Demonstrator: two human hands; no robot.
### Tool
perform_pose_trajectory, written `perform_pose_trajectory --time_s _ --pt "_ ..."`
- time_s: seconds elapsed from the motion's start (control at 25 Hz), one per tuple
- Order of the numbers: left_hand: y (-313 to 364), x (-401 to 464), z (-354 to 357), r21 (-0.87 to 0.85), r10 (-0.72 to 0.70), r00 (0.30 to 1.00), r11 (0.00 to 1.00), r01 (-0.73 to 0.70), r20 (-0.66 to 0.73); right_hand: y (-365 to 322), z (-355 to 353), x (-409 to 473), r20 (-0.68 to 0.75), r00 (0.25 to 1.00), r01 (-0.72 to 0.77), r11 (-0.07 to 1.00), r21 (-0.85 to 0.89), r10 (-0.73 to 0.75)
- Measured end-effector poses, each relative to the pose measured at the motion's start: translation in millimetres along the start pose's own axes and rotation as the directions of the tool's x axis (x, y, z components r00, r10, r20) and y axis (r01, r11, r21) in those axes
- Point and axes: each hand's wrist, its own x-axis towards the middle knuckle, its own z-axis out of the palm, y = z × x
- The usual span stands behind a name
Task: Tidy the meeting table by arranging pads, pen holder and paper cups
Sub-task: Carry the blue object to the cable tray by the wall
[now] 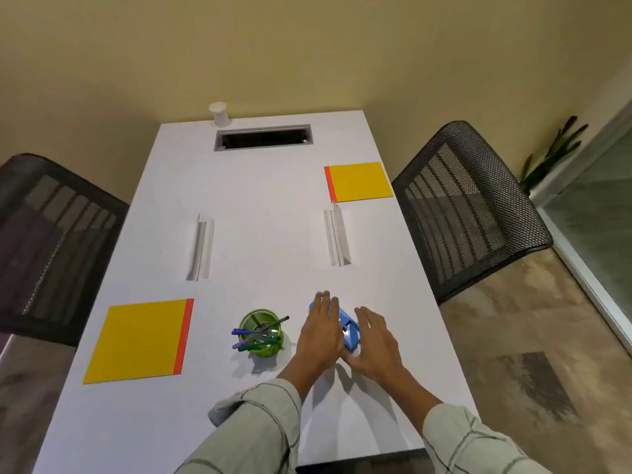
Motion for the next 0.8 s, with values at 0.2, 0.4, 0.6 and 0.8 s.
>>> perform_pose_trajectory --time_s 0.2,0.4,0.6,0.8 --pt "-8.2 9.4 19.3 0.021 -0.107 0.978 0.994 0.105 0.178 1.3 17.6 7.8 0.024 1.0 -0.015 0.991 0.133 0.012" --pt "-25.6 14.2 36.5 0.013 -0.099 0.967 0.995 0.099 0.235 2.6 28.0 23.0 0.096 0.992 -0.091 0.985 0.147 0.077" --pt "-30.1 13.9 43.8 -0.007 -0.094 0.972 0.995 0.098 0.214 5.4 25.4 29.3 0.075 0.994 -0.091 0.987 0.133 0.081" --pt "-26.2 22.2 32.1 0.03 -0.017 0.984 0.999 0.012 0.18 3.7 9.6 21.0 -0.087 0.99 -0.087 0.973 0.215 0.108"
